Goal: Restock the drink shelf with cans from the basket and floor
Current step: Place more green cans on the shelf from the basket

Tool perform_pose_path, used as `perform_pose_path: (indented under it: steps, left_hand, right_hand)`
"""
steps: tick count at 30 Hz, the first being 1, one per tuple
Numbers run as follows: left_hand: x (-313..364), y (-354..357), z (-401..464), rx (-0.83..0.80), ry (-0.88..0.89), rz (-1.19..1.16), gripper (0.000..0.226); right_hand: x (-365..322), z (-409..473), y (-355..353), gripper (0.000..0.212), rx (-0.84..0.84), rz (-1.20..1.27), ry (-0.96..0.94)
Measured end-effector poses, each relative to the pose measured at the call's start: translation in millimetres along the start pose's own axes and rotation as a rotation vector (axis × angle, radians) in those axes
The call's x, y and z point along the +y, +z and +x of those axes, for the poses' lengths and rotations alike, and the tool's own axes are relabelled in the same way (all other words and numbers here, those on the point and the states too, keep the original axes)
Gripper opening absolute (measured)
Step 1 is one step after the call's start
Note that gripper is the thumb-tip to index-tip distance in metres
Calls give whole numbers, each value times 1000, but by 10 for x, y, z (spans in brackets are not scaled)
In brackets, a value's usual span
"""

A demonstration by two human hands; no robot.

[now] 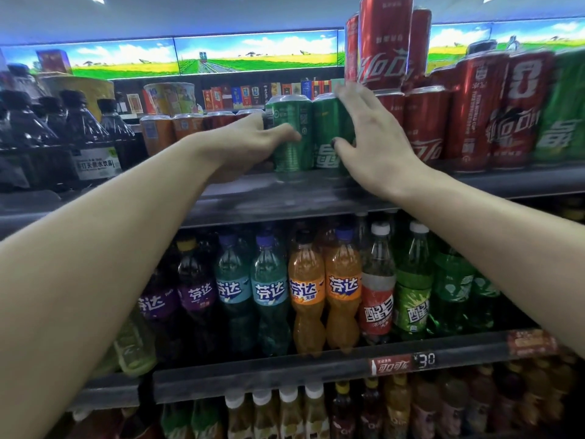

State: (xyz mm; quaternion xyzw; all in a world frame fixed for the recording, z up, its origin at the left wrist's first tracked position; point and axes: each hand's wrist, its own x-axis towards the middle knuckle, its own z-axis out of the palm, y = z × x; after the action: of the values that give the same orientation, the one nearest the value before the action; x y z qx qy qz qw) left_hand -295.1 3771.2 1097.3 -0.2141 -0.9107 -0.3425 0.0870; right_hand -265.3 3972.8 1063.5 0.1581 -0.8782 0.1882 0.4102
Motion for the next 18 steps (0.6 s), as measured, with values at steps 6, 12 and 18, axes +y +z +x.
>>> perform_pose_path:
  steps: [6, 12, 18]
  left_hand:
    - [-108, -14, 12, -17, 23, -97, 43]
    - [-56, -3, 38, -8, -5, 0, 91]
    - [-36, 86, 138, 111, -134, -214, 65]
  right_hand:
    - [6, -11, -13, 84, -52, -32, -26]
    - [27, 29, -8, 87, -56, -49, -50]
    - [54, 35, 24, 88, -56, -59, -49]
